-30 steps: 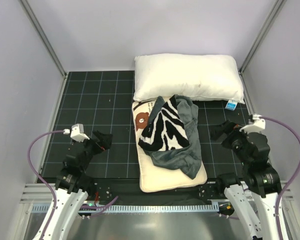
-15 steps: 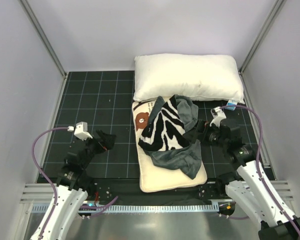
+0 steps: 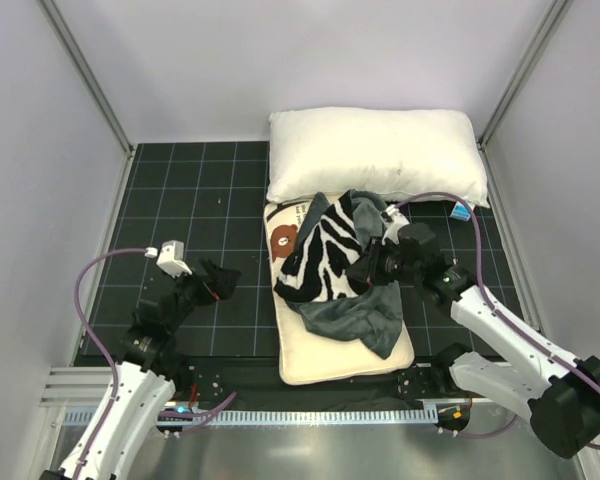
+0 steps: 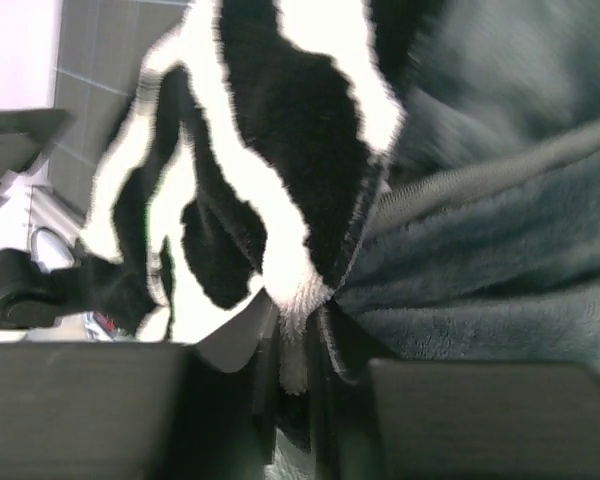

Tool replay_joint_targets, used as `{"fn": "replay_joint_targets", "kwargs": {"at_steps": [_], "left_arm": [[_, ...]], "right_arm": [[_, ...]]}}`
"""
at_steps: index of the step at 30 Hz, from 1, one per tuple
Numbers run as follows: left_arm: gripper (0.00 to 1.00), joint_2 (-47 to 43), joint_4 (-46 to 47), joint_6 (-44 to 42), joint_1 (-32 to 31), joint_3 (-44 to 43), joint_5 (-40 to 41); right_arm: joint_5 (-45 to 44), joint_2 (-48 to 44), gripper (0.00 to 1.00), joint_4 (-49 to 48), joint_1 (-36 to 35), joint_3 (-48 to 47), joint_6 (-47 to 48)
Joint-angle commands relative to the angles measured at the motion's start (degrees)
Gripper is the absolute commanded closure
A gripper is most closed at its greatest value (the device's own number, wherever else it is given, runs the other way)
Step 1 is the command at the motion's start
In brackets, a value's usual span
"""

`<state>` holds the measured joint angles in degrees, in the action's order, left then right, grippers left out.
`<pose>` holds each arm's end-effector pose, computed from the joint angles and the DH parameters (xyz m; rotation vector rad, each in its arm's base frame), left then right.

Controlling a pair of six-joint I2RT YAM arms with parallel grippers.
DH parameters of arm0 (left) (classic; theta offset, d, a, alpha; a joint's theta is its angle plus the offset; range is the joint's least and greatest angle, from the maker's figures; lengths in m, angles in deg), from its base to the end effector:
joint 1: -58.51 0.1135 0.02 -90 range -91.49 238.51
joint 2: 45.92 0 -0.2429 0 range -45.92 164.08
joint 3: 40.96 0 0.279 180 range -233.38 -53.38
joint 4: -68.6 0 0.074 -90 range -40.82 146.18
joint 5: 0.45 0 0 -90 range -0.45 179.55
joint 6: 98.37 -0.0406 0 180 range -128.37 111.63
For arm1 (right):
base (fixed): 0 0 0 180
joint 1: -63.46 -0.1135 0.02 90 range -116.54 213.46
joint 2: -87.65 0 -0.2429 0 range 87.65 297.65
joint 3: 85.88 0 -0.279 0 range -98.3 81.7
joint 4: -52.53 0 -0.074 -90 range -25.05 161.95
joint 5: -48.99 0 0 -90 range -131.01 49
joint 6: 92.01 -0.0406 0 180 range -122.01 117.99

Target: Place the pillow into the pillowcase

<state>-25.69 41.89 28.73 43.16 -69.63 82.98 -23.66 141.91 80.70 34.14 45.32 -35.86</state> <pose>0.1691 -0.0512 0.2026 -0.2889 1.9333 -0.7245 0.2118 0.1328 0.2217 -0.0962 2.2867 0.9367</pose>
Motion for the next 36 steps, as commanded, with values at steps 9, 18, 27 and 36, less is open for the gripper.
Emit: {"fn": "replay_joint_targets", "kwargs": {"at_steps": [9, 18, 27, 36], "left_arm": [[0.00, 6.39, 18.14, 10.88, -1.95, -5.45, -9.34], [0.00, 16.24, 17.62, 3.42, -9.07, -17.66, -7.15], [0.03, 18.97, 17.62, -6.49, -19.61, -19.52, -3.29], [0.13, 24.31, 17.97, -19.61, -32.89, -19.87, 15.79]], "right_arm": [[1.02, 10.86, 0.90, -0.55, -8.55, -28.82, 0.00], [0.06, 17.72, 0.90, -0.45, -12.08, -35.86, -0.34], [-4.68, 20.36, 0.90, 0.33, -12.25, -38.41, -2.71], [-5.04, 22.73, 0.90, 2.18, -12.25, -42.19, -3.51]]}}
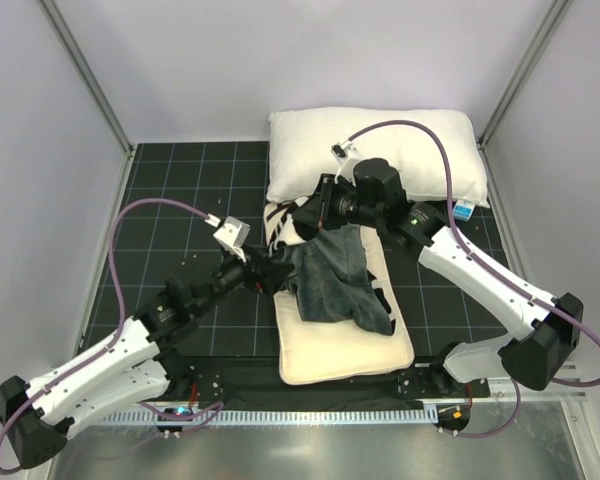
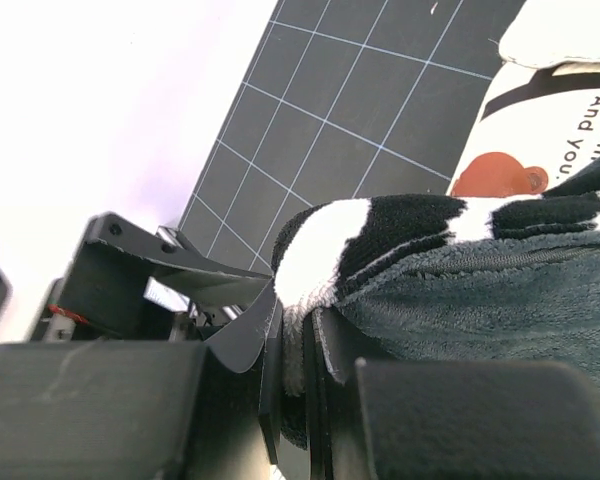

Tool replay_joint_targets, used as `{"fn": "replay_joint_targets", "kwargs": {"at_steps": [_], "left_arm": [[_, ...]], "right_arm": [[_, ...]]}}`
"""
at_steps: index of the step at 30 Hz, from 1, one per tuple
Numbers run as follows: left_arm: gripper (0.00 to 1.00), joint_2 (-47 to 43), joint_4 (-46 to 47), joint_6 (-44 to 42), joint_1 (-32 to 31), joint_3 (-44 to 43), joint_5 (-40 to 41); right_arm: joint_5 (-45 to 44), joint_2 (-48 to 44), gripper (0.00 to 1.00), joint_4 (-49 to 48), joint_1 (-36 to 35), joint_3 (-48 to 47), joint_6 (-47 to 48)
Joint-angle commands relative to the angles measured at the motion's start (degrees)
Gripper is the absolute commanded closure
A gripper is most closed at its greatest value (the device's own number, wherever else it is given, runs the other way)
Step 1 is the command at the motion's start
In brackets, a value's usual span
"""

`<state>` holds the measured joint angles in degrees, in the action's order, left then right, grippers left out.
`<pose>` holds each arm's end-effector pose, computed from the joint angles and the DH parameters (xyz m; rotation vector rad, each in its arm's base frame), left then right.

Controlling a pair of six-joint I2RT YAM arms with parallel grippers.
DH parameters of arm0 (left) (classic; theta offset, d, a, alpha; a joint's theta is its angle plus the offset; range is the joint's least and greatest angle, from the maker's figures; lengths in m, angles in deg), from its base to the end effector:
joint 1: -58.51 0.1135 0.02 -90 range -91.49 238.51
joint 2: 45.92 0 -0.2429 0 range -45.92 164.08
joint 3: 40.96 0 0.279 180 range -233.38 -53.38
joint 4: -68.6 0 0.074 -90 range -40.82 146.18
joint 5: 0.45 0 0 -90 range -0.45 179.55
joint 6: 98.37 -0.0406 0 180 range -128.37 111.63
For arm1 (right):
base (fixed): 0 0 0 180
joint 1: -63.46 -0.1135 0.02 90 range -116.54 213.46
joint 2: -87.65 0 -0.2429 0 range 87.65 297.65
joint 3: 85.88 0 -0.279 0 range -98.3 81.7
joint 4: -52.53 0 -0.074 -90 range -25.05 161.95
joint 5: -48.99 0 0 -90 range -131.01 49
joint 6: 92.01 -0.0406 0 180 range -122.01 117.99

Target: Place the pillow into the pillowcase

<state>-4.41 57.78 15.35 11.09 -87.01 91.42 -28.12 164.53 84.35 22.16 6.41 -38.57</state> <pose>0.1567 -0.1686 0.2840 0.3368 1.7306 -0.8954 0.2532 0.2345 0.3618 -0.2487 2.0828 1.0871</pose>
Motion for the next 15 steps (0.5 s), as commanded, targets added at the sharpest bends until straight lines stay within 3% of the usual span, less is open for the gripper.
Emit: {"fn": "replay_joint_targets", "kwargs": {"at_steps": [1, 3, 4, 6, 12, 15], "left_arm": [[0.23, 3.83, 2.08, -6.76, -1.01, -3.54, 9.71], [0.34, 5.41, 1.38, -6.76, -1.01, -4.60, 12.88], [0.45, 5.50, 1.56, -7.11, -0.92, -4.87, 13.94], [0.50, 5.42, 2.87, -7.20, -1.01, -5.31, 16.15], [1.00, 8.92, 2.00, -8.78, -0.92, -10.74, 15.28], [1.00, 12.35, -0.11, -9.14, -0.92, -12.95, 13.69]], "right_arm": [[-0.41, 0.20, 0.90, -1.38, -0.27, -3.46, -0.80], [-0.40, 0.11, 0.90, -1.21, -0.27, -3.29, -0.80], [-0.49, 0.02, 0.90, -1.12, -0.27, -3.20, -0.62], [-0.84, -0.50, 0.90, -0.85, -0.27, -2.33, -0.53], [-1.11, -2.00, 0.86, -1.03, -0.27, -0.39, -0.27], [-1.81, -3.05, 0.85, -1.29, -0.19, -0.12, -0.18]]}}
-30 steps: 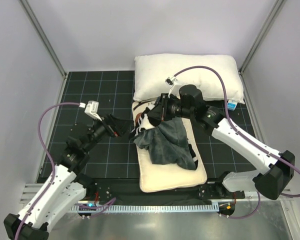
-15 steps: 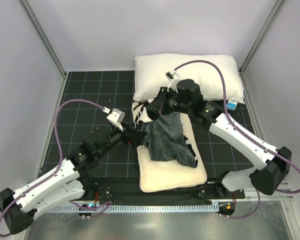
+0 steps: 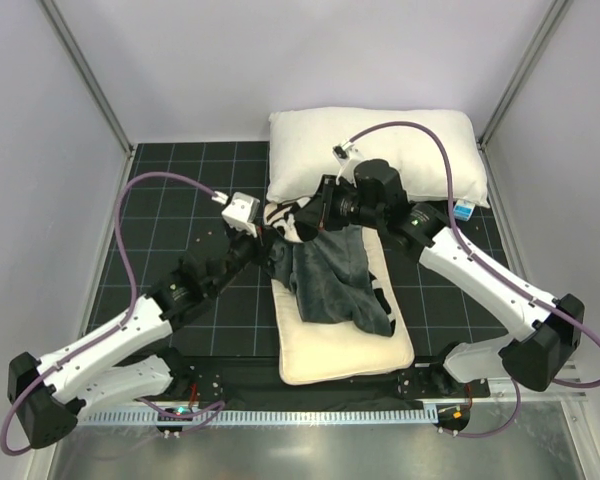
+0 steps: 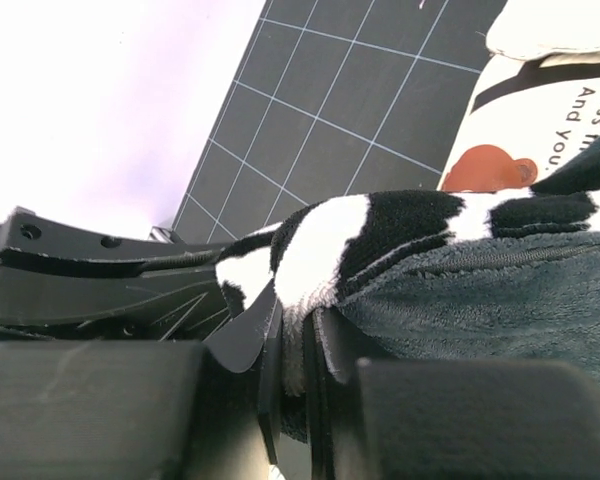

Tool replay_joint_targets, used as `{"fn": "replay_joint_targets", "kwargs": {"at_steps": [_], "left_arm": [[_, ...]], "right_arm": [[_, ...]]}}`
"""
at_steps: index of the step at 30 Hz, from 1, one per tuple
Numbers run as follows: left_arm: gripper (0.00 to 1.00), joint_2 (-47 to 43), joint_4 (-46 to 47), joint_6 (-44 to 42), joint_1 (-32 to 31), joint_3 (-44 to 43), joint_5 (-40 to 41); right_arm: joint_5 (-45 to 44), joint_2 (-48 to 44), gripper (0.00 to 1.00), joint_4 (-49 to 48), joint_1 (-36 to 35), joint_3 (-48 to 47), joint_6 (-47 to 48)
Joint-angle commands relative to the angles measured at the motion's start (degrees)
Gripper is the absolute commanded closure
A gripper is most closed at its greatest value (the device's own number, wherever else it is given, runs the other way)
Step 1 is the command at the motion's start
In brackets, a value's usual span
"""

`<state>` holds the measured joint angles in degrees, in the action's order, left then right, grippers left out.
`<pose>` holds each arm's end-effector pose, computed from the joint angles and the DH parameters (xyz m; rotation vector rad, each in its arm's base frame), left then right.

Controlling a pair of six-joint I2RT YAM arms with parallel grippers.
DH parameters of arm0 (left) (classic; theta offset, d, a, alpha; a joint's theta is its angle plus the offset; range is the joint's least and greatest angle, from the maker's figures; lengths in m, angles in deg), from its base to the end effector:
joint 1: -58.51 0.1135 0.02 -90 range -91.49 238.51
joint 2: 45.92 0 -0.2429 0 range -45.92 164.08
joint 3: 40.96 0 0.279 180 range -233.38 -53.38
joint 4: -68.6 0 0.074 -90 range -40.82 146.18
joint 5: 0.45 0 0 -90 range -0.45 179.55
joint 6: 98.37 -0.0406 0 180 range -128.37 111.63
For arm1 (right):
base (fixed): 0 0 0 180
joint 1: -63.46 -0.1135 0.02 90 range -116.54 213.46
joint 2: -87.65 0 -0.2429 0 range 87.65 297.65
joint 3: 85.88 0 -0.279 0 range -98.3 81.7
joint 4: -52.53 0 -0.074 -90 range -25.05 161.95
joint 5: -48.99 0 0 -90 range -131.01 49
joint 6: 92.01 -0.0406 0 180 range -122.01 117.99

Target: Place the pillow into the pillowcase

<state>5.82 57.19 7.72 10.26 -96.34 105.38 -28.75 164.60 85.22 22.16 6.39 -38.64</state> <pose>0.1814 -0.1866 0.3067 0.2767 1.7158 -0.5987 0.2533 0.2340 0.3599 -0.2386 2.0986 1.0710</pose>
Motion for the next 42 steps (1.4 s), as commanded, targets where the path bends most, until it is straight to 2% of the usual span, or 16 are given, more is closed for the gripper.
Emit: {"fn": "replay_joint_targets", "kwargs": {"at_steps": [1, 2, 3, 4, 6, 7, 11, 12, 15, 16, 17, 21, 23, 33, 37, 42], "left_arm": [[1.00, 2.48, 0.48, -1.33, -0.18, -3.62, 0.33], [1.00, 2.57, 0.39, -1.16, -0.09, -3.54, 1.73], [1.00, 2.31, 0.04, -0.03, -0.18, -3.53, 3.66], [1.00, 1.78, -0.31, 0.77, -0.09, -3.27, 9.07], [1.00, 0.03, -2.49, 4.53, 1.04, -3.18, 14.11], [1.00, -0.50, -3.82, 5.86, 2.01, -3.44, 16.75], [1.00, -2.87, -15.58, 16.49, 13.32, -6.77, 22.83], [1.00, -3.66, -19.96, 18.60, 20.67, -7.22, 21.79], [1.00, -5.60, -21.58, 23.44, 34.04, -6.44, 11.09], [1.00, -6.91, -20.45, 24.85, 35.49, -5.56, 8.71], [1.00, -7.36, -19.22, 25.64, 36.29, -3.38, 3.73], [1.00, -7.45, -12.28, 27.67, 36.47, 1.81, -5.35], [0.99, -7.01, -9.99, 28.28, 36.47, 3.23, -6.95], [1.00, -11.66, -10.77, 27.85, 36.47, 8.85, -3.88], [0.99, -13.25, -10.51, 28.11, 36.47, 11.23, -3.09], [1.00, -14.48, -9.98, 28.02, 36.47, 12.20, -3.00]], "right_arm": [[-1.52, -3.38, 0.81, -2.08, -0.19, -0.10, 0.06], [-2.22, -3.73, 0.52, -1.38, -0.19, -0.28, 0.32], [-3.01, -4.08, 0.36, -0.94, -0.19, -0.28, 0.58], [-3.89, -5.13, 0.27, -0.50, -0.19, -0.02, 1.02], [-6.96, -6.71, 0.15, 0.47, -0.19, 1.12, 1.55], [-7.93, -8.46, 0.15, 0.64, -0.27, 1.74, 1.73], [-11.99, -12.25, 0.12, 3.97, -0.27, 4.90, 3.22], [-14.34, -13.04, 0.12, 4.86, -0.27, 5.52, 3.40], [-18.65, -15.42, 0.07, 6.71, -0.27, 9.46, 3.75], [-20.93, -15.77, 0.04, 6.71, -0.19, 10.70, 3.84], [-22.26, -16.04, 0.04, 6.71, -0.19, 11.75, 3.93], [-23.94, -12.46, 0.02, 4.96, 0.43, 14.58, 6.03], [-22.11, -9.90, 0.02, 3.99, 0.69, 13.01, 7.08], [-5.06, 9.96, 0.05, -2.96, 0.52, -0.09, 14.12], [-4.43, 18.47, 0.05, -1.82, 0.52, -9.13, 15.79], [-8.91, 25.43, 0.05, 0.56, 0.52, -17.14, 14.30]]}}
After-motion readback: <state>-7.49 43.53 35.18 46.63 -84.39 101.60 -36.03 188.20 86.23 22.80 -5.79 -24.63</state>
